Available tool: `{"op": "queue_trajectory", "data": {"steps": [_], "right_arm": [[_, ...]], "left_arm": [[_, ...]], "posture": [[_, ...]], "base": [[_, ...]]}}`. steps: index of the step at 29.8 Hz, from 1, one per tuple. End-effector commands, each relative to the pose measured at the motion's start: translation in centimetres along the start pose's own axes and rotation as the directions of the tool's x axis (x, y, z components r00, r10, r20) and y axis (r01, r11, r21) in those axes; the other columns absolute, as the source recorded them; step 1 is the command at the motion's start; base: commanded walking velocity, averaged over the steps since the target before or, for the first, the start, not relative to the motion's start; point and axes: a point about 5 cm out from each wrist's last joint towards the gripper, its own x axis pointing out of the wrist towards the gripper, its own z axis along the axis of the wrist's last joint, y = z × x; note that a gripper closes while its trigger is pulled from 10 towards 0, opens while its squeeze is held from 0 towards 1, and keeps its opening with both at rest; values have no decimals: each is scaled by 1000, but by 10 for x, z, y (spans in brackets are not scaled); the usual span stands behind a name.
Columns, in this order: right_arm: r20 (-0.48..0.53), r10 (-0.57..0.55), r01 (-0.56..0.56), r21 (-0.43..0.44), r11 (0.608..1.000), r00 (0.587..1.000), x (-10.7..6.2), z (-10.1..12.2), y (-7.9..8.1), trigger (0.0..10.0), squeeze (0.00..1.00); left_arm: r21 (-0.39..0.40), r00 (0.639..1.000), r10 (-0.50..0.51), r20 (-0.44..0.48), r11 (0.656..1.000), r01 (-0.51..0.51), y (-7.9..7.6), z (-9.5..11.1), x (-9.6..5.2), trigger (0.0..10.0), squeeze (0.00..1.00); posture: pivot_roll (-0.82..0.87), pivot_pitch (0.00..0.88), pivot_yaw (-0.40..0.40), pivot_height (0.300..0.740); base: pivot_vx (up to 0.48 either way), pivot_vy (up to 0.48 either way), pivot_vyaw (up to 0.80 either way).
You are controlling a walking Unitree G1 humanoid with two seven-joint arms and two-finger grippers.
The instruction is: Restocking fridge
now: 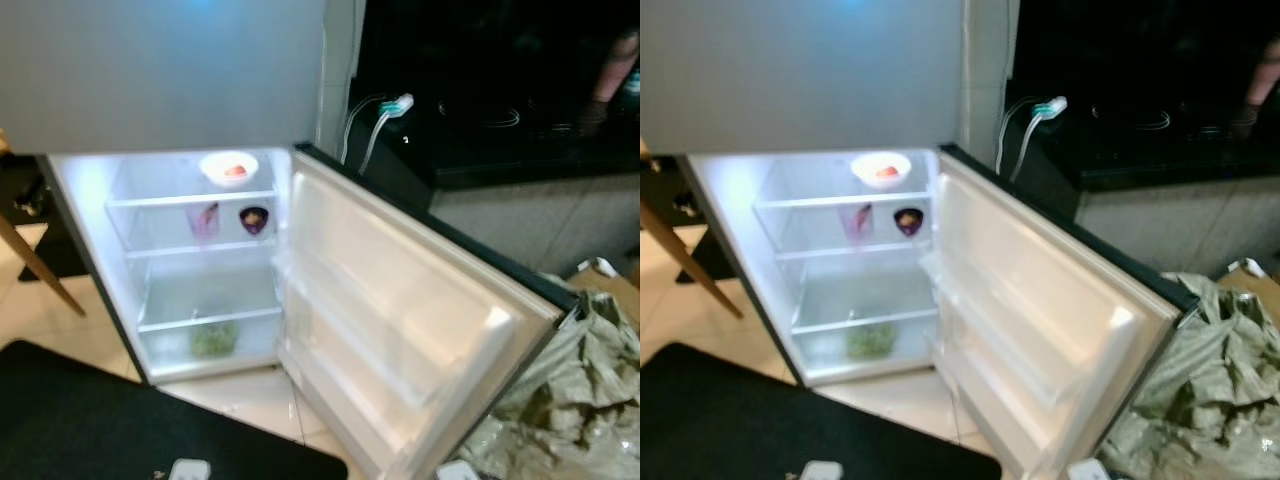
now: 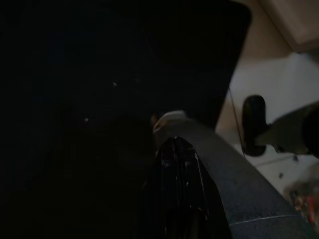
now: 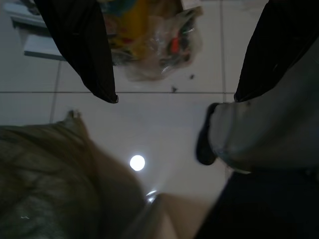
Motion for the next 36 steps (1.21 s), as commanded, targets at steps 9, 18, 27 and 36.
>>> {"op": "queue_trajectory", "data": {"steps": [9, 18, 27, 36], "right_arm": [[96, -148, 135, 133, 982, 984, -2, 21, -24, 10000, 0], [287, -307, 163, 433, 887, 907, -14, 69, -70, 10000, 0], [495, -383, 68, 540, 839, 780, -36, 126, -105, 10000, 0], [664, -256, -195, 525, 828, 702, -42, 157, -96, 10000, 0]], "left_arm": [[-15, 999, -5, -55, 1000, 4, -3, -15, -2, 10000, 0], [-17, 998, -6, -57, 1000, 6, -2, -16, -2, 10000, 0], [-16, 998, -4, -60, 1000, 3, 0, -16, -3, 10000, 0], [-20, 998, -4, -60, 1000, 3, 0, -18, -3, 10000, 0]], "posture": [[-70, 0, -29, 740], [-68, 0, -25, 740], [-65, 0, -23, 740], [-55, 0, -21, 740]], "base": [[0, -104, 0], [0, 0, 0], [0, 0, 0], [0, 0, 0]]}}
